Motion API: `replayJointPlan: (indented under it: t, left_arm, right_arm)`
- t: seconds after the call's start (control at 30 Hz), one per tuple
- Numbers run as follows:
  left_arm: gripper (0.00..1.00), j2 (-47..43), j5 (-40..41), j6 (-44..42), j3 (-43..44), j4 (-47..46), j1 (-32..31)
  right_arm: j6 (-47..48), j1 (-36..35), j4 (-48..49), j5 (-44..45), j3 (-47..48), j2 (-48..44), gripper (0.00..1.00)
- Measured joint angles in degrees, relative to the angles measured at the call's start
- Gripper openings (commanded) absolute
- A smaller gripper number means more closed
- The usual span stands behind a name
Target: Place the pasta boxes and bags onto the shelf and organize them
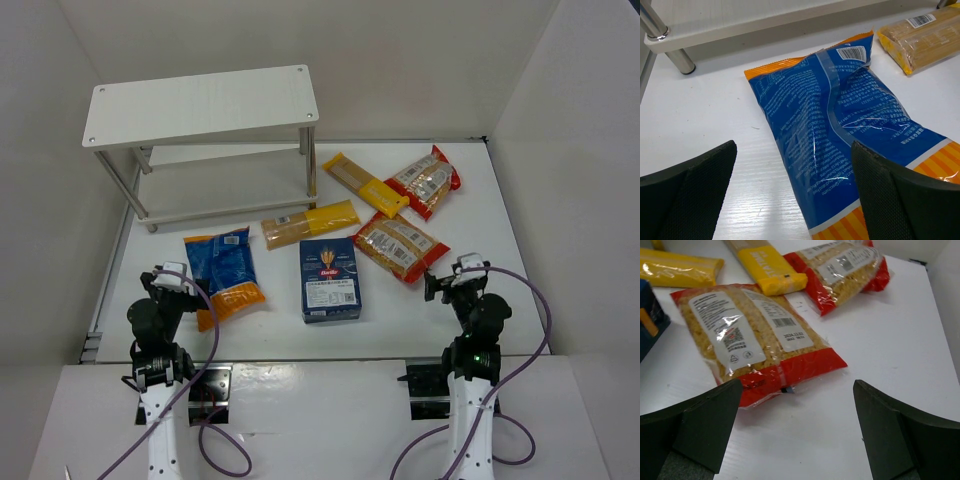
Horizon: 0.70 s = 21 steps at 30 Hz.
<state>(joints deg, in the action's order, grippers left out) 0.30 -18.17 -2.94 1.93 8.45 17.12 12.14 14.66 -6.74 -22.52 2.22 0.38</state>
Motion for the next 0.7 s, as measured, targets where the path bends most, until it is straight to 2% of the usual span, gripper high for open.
replayJointPlan:
  t: [0.1,0.23,0.33,0.5,0.6,0.7]
  left_arm:
    - [1.00,0.0,0.1,0.0,0.8,-0.6,0.0]
    - [1.00,0.0,0.5,0.2,7.0,-1.9,0.0]
    - [1.00,0.1,0.5,0.2,14.1,-3.4,0.0]
    - [1.00,0.5,0.8,0.2,26.2,-4.6,0.0]
    - [1.00,6.8,2.5,0.2,35.5,-3.3,0.0]
    - [1.00,19.3,7.0,1.1,47.1,1.0,0.0]
  right_arm:
    - [4.1,0.0,0.4,-4.9,0.9,0.0,1.00]
    - [12.3,0.0,2.7,-8.2,5.2,0.0,1.00]
    - [17.8,0.0,3.8,-6.5,10.4,0.0,1.00]
    - [18.9,0.0,6.8,0.8,21.3,0.7,1.00]
    - [18.9,0.0,5.3,3.0,32.7,8.5,1.00]
    - [17.2,0.4,3.0,5.6,40.4,16.7,1.00]
